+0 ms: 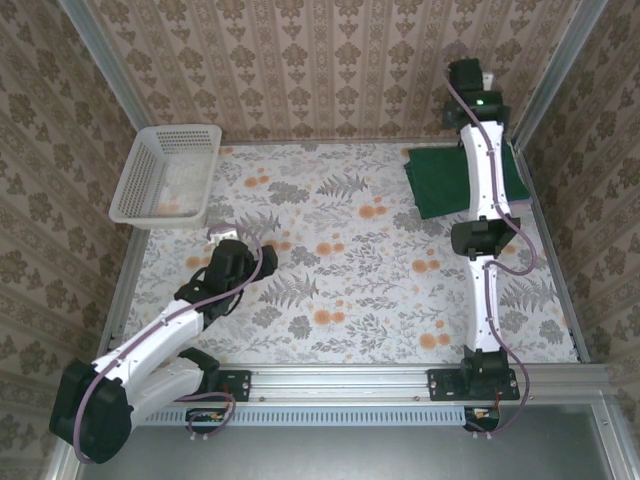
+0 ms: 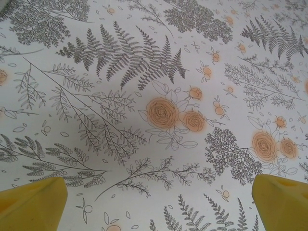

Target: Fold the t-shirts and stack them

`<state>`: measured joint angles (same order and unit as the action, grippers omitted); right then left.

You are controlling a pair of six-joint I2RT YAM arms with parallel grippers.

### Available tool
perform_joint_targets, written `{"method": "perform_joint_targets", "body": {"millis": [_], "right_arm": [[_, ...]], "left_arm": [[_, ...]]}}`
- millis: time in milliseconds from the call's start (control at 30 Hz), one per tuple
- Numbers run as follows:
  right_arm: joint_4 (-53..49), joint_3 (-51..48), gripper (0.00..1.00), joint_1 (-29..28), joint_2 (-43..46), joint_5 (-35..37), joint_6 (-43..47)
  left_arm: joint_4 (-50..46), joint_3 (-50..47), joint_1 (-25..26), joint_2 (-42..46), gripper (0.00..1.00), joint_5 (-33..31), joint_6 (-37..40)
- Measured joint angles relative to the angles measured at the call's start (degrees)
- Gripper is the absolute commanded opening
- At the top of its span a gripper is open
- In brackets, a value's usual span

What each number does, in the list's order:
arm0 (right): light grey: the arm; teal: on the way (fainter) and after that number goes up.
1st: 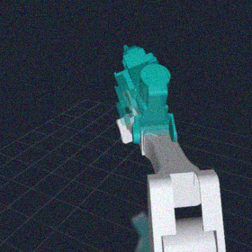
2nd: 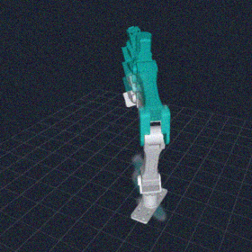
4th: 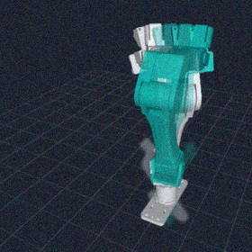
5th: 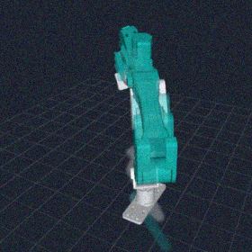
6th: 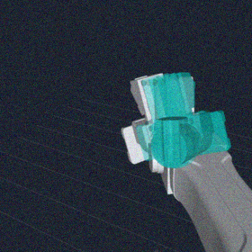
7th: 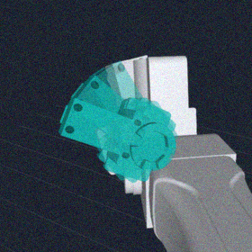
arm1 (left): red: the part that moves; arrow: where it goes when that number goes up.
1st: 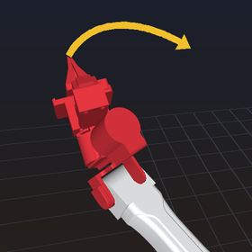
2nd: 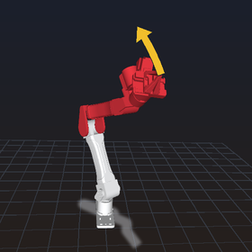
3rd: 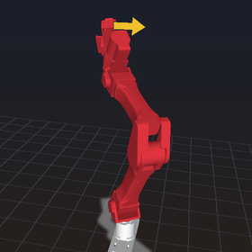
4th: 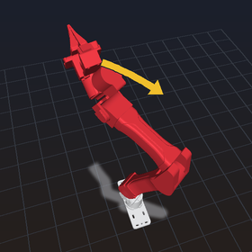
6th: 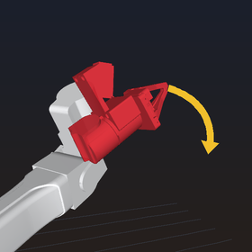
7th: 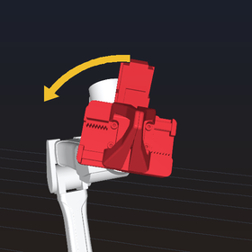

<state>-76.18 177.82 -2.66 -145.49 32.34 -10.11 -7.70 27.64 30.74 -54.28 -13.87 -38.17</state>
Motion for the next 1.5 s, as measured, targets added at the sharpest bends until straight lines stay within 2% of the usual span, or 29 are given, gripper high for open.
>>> {"method": "perform_joint_targets", "body": {"millis": [200,333,400,533,633,767,933,1000,1100,1200,1400,1500], "right_arm": [[-3.85,-0.48,1.00,-6.91,3.13,-7.06,-0.02],[-4.07,-9.31,1.00,-7.91,11.85,-12.31,0.94],[-1.49,-20.96,1.00,-7.58,20.61,-14.47,1.70],[10.47,-53.18,1.00,-7.06,44.85,-18.12,4.46],[18.16,-70.27,1.00,-6.54,62.03,-20.90,5.18],[28.00,-85.90,1.00,-5.75,78.88,-24.06,3.48],[50.80,-120.69,0.99,-5.57,97.55,-26.69,-2.16],[56.83,-132.76,1.00,-5.57,100.98,-26.27,-3.87],[62.69,-143.38,0.99,-5.60,100.30,-22.80,-5.64],[70.49,-148.85,1.00,-5.57,98.05,-18.27,-6.21],[96.21,-160.74,1.00,-5.33,92.52,-14.36,-1.38],[101.46,-160.93,1.00,-5.07,87.17,-13.70,2.51]], "left_arm": [[-0.26,1.14,-0.09,-0.26,1.00,-0.11,0.81],[-1.62,2.51,-0.09,-0.20,1.00,0.11,0.96],[-2.93,4.09,-0.07,0.07,1.00,0.15,1.07],[-5.51,9.40,0.02,0.39,1.00,0.17,1.16],[-7.78,14.80,0.02,-0.11,1.00,0.11,1.49],[-10.58,22.97,0.09,-2.25,1.00,-0.46,2.95],[-9.99,29.16,-0.02,-4.22,1.00,-3.39,7.72],[-8.76,29.14,-0.90,-4.31,1.00,-4.44,10.14],[-5.57,27.93,-6.14,-5.03,1.00,-4.35,13.29],[0.59,22.97,-12.24,-5.57,1.00,-4.42,17.53],[9.29,11.78,-23.21,-11.91,1.00,-2.08,22.67],[14.49,3.52,-25.51,-12.11,1.00,-1.99,23.43]]}}
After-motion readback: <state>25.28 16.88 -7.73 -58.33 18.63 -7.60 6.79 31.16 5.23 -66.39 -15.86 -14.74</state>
